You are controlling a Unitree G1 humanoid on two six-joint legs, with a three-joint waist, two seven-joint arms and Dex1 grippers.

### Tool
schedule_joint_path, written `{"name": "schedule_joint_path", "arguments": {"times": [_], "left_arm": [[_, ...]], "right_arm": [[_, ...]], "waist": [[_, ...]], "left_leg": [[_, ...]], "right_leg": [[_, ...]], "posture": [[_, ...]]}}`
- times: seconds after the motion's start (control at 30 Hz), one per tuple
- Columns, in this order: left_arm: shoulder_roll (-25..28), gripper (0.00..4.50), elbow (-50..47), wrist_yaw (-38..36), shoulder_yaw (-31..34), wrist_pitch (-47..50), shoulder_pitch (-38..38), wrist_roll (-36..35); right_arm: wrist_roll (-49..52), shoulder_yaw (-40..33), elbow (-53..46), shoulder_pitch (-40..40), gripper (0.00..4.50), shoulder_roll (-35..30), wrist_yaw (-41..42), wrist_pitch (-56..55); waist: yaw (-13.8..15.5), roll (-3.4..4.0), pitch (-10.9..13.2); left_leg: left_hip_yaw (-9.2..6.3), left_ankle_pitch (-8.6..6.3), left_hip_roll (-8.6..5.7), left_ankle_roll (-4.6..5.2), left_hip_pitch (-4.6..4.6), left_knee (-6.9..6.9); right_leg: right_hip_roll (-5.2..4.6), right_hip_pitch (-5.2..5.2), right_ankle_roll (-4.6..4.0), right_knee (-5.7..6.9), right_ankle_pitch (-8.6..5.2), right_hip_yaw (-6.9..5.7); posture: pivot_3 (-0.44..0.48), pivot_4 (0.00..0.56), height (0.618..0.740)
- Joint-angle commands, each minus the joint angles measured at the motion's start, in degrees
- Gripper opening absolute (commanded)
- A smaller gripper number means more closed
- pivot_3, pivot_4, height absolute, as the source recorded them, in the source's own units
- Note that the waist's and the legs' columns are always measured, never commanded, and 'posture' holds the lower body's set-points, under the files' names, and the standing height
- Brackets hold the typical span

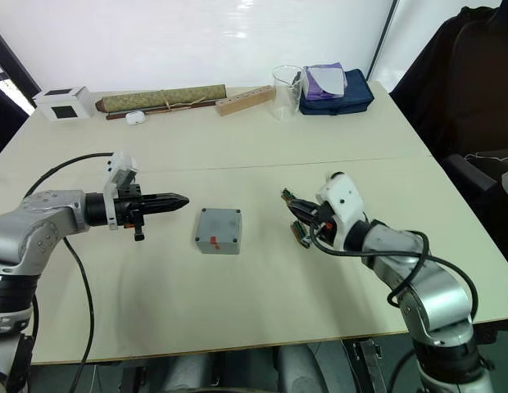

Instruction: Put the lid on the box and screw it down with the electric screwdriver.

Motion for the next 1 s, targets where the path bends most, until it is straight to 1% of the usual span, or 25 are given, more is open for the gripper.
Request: {"name": "schedule_joint_path", "arguments": {"times": [0.03, 0.17, 0.33, 0.7, 1.0], "left_arm": [[1.4, 0.0, -5.8, 0.4, 2.5, 0.9, 2.7, -2.1], [1.7, 0.0, -9.3, 1.6, 2.8, 1.5, 5.2, -2.4], [1.9, 0.0, -13.4, 3.2, 3.0, 2.4, 7.1, -3.4], [2.2, 0.0, -16.0, 5.1, 2.7, 2.8, 8.6, -3.6], [2.0, 0.0, -15.3, 5.3, 2.4, 2.2, 8.7, -3.2]], "right_arm": [[-1.0, 5.5, 3.7, -4.3, 0.02, 2.7, 0.7, -1.7], [-3.6, 10.0, 8.5, -6.7, 0.02, 4.5, 1.4, -4.8], [-6.6, 13.2, 13.0, -6.9, 0.02, 5.8, 2.0, -8.1], [-9.5, 14.4, 16.8, -9.3, 0.02, 8.9, 2.1, -11.5], [-11.2, 15.0, 17.5, -8.9, 0.02, 8.8, 3.0, -11.8]], "waist": [[0.0, 0.0, 0.0], [0.1, -0.01, 0.0], [0.0, 0.0, 0.0], [0.0, 0.01, 0.0], [0.0, 0.01, 0.0]], "left_leg": [[0.0, 0.0, 0.0, 0.0, -0.01, 0.0], [0.04, 0.0, -0.06, 0.0, -0.05, 0.03], [0.02, 0.0, -0.04, 0.0, -0.04, 0.04], [0.01, 0.0, -0.03, 0.0, -0.02, 0.03], [0.02, 0.0, -0.04, 0.0, -0.03, 0.03]], "right_leg": [[-0.01, 0.0, 0.0, -0.02, 0.0, -0.01], [-0.15, 0.01, 0.01, -0.01, 0.01, 0.01], [-0.12, 0.01, 0.01, -0.01, 0.01, -0.01], [-0.07, -0.01, 0.0, 0.01, 0.01, -0.01], [-0.08, -0.01, 0.0, 0.01, 0.01, -0.01]], "posture": [[0.0, 0.15, 0.74], [0.0, 0.15, 0.74], [0.0, 0.15, 0.74], [0.0, 0.15, 0.74], [0.0, 0.15, 0.74]]}}
